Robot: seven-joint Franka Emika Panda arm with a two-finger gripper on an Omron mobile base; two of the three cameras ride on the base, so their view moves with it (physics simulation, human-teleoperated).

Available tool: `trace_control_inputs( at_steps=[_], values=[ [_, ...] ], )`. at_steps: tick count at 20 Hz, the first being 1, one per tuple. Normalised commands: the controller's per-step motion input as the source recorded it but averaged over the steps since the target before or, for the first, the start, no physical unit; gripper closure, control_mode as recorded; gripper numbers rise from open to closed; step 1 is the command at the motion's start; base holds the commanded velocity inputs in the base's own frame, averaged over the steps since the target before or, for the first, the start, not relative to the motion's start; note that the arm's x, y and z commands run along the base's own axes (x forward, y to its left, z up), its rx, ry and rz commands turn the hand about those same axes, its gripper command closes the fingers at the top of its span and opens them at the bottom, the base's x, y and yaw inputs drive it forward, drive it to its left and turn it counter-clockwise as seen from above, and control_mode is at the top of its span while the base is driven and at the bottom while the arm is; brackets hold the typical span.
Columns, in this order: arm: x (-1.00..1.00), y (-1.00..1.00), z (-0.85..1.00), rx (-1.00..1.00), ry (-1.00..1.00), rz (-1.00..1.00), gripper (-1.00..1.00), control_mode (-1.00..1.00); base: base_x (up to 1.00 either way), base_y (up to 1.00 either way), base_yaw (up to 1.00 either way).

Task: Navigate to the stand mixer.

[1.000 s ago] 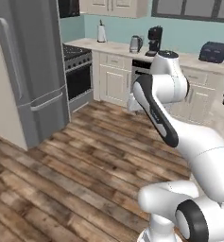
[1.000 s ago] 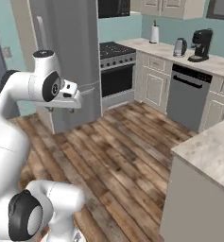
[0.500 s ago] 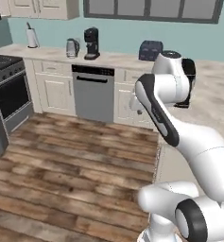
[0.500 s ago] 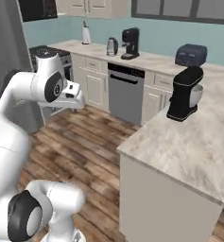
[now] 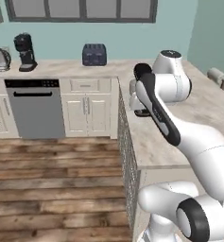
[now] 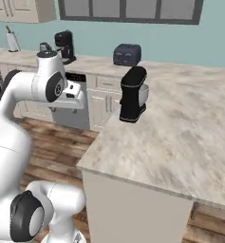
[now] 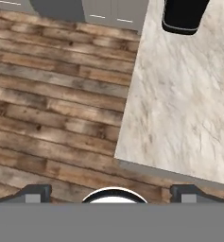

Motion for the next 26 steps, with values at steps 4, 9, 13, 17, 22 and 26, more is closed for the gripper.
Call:
trace_control_inputs(
  at_steps=[4, 9, 13, 17, 22, 26],
  values=[
    [0.0, 0.0, 0.0, 0.0, 0.0, 0.0, -1.0, 1.0, 0.45, 0.95, -0.59],
    [0.0, 0.0, 0.0, 0.0, 0.0, 0.0, -1.0, 1.0, 0.0, 1.0, -0.38],
    [0.0, 0.0, 0.0, 0.0, 0.0, 0.0, -1.0, 1.0, 0.0, 1.0, -0.28],
    [0.0, 0.0, 0.0, 0.0, 0.0, 0.0, -1.0, 1.0, 0.39, 1.0, -0.56],
    [0.0, 0.0, 0.0, 0.0, 0.0, 0.0, -1.0, 1.0, 0.73, 0.96, -0.63],
    [0.0, 0.0, 0.0, 0.0, 0.0, 0.0, -1.0, 1.0, 0.88, 0.9, -0.65]
  ],
)
